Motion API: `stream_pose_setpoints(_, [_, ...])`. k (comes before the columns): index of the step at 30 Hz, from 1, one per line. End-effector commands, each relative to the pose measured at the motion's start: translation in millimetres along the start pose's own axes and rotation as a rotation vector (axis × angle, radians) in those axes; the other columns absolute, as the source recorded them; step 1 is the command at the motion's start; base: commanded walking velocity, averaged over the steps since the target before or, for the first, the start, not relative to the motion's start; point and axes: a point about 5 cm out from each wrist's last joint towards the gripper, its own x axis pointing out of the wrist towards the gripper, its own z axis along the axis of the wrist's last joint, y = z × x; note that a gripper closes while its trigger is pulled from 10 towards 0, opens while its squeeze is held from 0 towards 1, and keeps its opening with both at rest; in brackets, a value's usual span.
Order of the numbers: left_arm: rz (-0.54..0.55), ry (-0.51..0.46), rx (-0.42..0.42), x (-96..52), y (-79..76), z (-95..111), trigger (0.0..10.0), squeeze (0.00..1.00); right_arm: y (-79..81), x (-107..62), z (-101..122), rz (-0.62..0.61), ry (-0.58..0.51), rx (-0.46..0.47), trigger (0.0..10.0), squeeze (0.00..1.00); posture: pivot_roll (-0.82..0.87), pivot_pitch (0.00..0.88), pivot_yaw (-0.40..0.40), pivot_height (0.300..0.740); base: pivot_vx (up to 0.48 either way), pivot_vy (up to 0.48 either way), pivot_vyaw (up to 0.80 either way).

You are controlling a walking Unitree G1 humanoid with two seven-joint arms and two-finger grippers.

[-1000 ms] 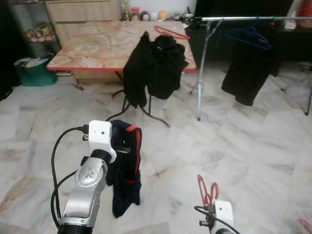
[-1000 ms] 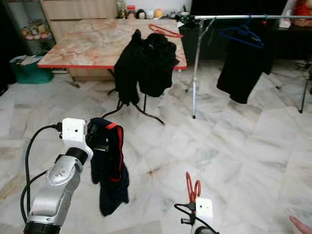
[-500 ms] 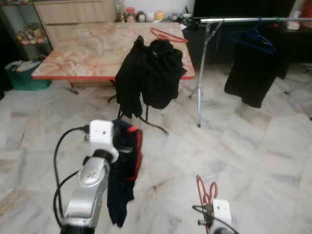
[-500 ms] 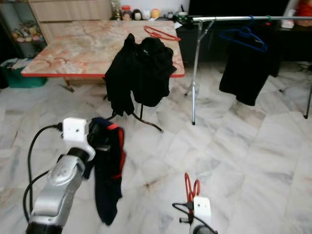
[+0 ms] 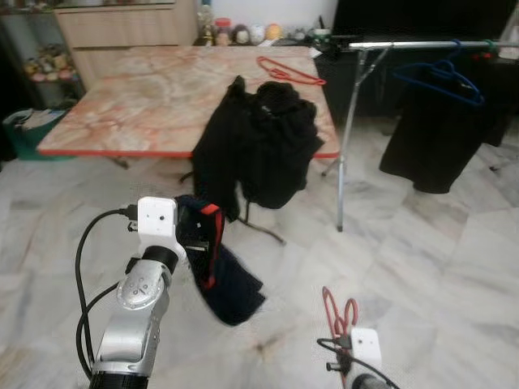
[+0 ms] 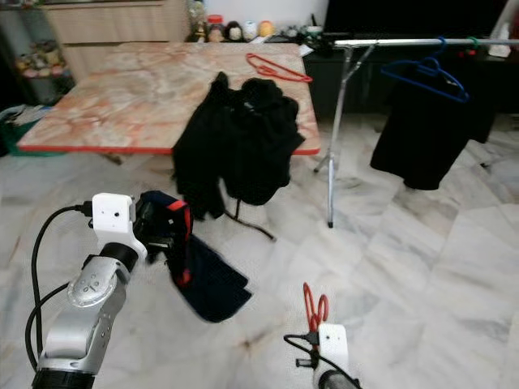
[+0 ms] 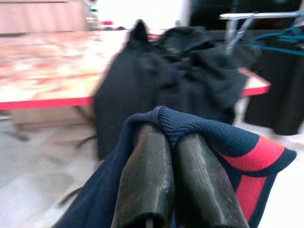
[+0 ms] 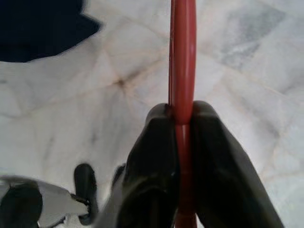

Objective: Hang hanger

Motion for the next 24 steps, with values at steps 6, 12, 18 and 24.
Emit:
stream_pose_setpoints(6, [0.019, -0.043, 0.02, 1.7, 8.0, 10.5, 10.0, 0.0, 4.2, 1.0, 3.5, 0.013, -0.011, 0.008, 10.0, 0.0, 0.03, 0.0, -0.013, 0.716, 0.439, 0.0, 0.0])
stream_pose_setpoints(12, [0.021, -0.044, 0.022, 1.4, 8.1, 10.7, 10.0, 0.0, 3.7, 1.0, 3.6, 0.011, -0.012, -0.003, 10.0, 0.0, 0.03, 0.0, -0.013, 0.716, 0.439, 0.0, 0.27])
stream_pose_setpoints(18, [0.027, -0.082, 0.044, 5.1, 13.1, 23.0, 10.0, 0.0, 3.5, 0.9, 3.0, 0.013, -0.008, 0.018, 10.0, 0.0, 0.03, 0.0, -0.017, 0.716, 0.437, 0.0, 0.4])
stream_pose_setpoints(24, [0.003, -0.303, 0.126, 26.3, 21.4, 92.0, 10.0, 0.0, 2.8, 1.0, 3.2, 0.011, -0.006, 0.014, 10.0, 0.0, 0.04, 0.0, -0.021, 0.716, 0.445, 0.0, 0.0])
